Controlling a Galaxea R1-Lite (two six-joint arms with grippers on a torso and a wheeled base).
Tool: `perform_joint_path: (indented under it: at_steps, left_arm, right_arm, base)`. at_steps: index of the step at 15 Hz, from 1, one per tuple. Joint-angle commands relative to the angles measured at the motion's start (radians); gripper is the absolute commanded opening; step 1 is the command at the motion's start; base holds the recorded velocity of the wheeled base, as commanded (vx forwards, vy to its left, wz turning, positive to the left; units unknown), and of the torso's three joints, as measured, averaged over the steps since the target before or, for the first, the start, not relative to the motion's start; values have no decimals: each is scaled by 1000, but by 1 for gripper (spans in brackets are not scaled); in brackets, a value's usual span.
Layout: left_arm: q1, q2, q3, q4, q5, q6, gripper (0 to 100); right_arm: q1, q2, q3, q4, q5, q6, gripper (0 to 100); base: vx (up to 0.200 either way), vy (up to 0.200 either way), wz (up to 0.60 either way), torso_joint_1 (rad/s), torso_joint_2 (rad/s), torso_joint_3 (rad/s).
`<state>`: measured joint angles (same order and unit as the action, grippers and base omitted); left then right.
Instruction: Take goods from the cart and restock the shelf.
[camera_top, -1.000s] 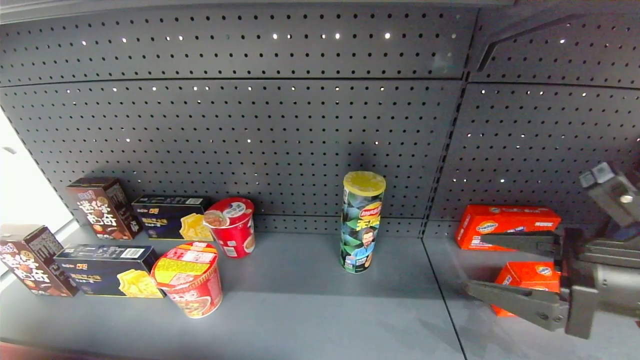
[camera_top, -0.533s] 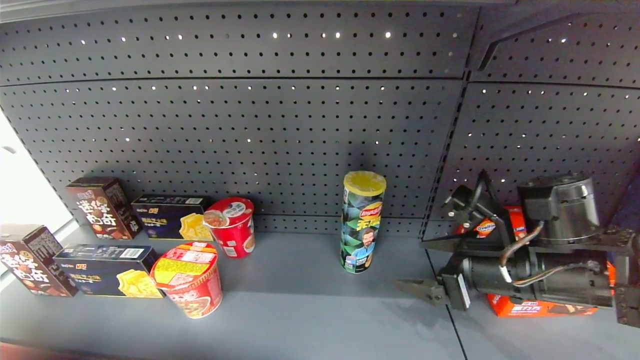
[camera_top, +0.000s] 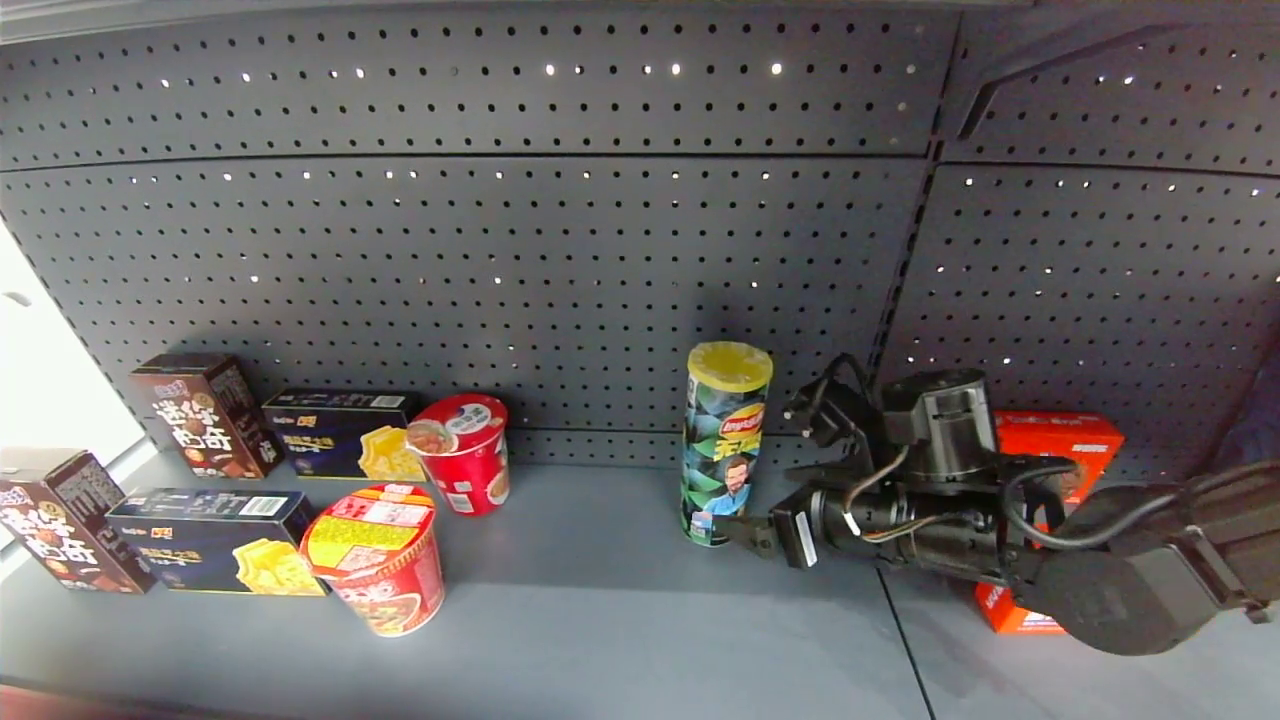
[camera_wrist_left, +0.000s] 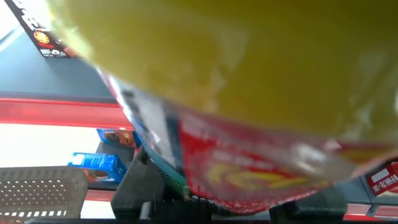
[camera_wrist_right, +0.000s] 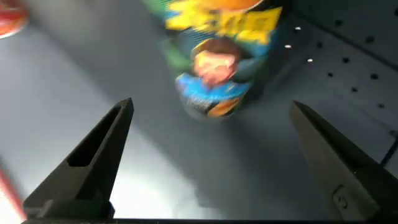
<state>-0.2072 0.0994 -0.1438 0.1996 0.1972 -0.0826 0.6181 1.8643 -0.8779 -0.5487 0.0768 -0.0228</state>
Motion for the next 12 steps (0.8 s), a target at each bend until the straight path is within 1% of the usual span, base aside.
perform_joint_path:
  at_steps: [1, 4, 9, 12]
  left_arm:
    - [0, 2, 0, 0, 1, 0, 0]
    - [0, 2, 0, 0, 2, 0, 0]
    - [0, 2, 17, 0, 2, 0, 0]
    - [0, 2, 15, -2, 4, 0, 0]
  right_arm:
    - [-3, 87, -62, -2, -19, 3, 100]
    - [-9, 138, -116, -4, -12, 4, 100]
    - [-9, 184, -159, -13, 18, 10, 100]
    - [-9, 207, -158, -77, 67, 3, 100]
  base:
    - [0, 0, 0, 0, 0, 0]
    - [0, 0, 0, 0, 0, 0]
    - [0, 0, 0, 0, 0, 0]
    - [0, 0, 0, 0, 0, 0]
